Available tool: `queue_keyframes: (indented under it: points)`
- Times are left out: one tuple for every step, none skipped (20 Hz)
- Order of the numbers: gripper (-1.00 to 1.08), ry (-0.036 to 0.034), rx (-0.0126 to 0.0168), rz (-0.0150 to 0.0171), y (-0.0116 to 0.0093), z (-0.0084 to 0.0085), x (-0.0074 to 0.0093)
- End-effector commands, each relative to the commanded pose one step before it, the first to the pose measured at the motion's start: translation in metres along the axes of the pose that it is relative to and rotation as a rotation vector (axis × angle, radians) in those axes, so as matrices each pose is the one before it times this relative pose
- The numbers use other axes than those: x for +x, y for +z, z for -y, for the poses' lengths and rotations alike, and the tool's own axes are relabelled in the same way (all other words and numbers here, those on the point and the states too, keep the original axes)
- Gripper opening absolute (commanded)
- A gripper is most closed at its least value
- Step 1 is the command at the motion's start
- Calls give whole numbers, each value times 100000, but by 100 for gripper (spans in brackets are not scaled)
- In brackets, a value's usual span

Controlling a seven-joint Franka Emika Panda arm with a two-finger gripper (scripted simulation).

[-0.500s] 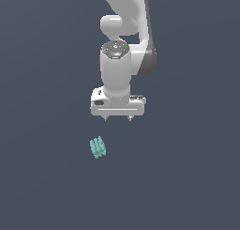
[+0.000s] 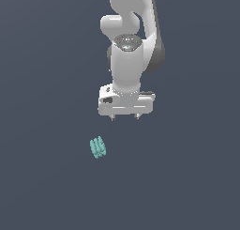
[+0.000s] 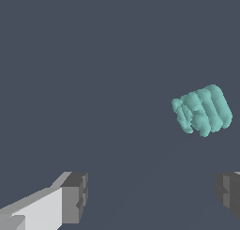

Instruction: Pick up the object and move it to a goal position.

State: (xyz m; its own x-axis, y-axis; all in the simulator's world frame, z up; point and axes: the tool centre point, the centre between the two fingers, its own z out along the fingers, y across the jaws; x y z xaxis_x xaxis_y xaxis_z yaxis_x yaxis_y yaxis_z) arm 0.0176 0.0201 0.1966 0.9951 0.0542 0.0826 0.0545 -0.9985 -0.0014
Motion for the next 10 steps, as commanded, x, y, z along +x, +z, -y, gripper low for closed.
queue_keyframes:
  points:
    - [100, -830, -61, -559, -304, 516, 85]
    - [100, 116, 4, 74, 40, -54, -13]
    - [100, 82, 2, 111, 68, -111, -1]
    - [100, -84, -6, 85, 62, -104, 24]
    - [100, -244, -14, 84, 74, -100, 54]
    - [100, -363, -19, 77, 80, -120, 78]
    - [100, -489, -25, 90, 98, -132, 100]
    - [100, -578, -28, 114, 121, -164, 117]
    - [100, -641, -29, 149, 150, -210, 130]
    - [100, -704, -29, 181, 178, -256, 141]
